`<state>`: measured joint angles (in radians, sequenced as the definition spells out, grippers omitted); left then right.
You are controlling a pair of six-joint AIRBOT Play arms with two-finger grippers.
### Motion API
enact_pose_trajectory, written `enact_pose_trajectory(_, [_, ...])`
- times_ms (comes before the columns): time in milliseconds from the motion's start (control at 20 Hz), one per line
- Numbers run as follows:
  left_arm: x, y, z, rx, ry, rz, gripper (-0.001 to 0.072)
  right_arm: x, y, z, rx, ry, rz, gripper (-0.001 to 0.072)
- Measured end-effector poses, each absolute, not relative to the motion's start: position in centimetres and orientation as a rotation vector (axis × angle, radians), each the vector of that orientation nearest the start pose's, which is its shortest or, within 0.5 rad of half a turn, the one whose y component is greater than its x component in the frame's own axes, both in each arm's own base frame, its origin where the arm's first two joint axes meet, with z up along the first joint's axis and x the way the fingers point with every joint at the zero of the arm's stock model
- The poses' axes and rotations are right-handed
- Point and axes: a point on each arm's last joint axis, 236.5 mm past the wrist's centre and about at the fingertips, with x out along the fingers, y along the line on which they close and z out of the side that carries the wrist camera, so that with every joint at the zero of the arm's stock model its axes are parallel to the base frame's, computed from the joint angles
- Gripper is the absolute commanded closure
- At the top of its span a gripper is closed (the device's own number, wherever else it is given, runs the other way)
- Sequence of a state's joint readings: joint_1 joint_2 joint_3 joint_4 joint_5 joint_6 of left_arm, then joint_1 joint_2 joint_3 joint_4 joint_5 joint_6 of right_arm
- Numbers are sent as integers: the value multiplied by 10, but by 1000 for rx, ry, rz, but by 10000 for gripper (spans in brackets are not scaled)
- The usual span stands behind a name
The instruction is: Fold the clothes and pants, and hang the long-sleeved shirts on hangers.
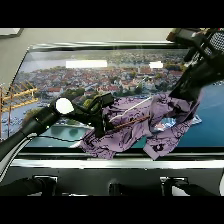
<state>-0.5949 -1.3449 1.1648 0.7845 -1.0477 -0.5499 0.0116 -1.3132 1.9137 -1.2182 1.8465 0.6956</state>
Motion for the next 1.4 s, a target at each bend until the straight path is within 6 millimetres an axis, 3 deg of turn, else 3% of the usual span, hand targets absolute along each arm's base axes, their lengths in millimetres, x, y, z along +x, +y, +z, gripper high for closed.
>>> enact_pose_trajectory(450, [266,-355,51,396,788,-1406,674,353,101,196,-624,985,1008,182])
enact_pose_trajectory(850, [266,-355,51,396,786,-1406,674,353,108,191,-571,999,1030,182])
enact_pose_trajectory(1000, [266,-355,51,396,786,-1406,674,349,110,180,-541,1033,1051,186])
enact_pose_trajectory(1100, [266,-355,51,396,785,-1407,674,345,111,168,-523,1066,1071,327])
enact_pose_trajectory(1250, [267,-354,51,398,784,-1403,673,341,110,156,-535,1087,1108,645])
enact_pose_trajectory(1400, [267,-354,51,399,786,-1405,668,339,109,151,-537,1099,1115,666])
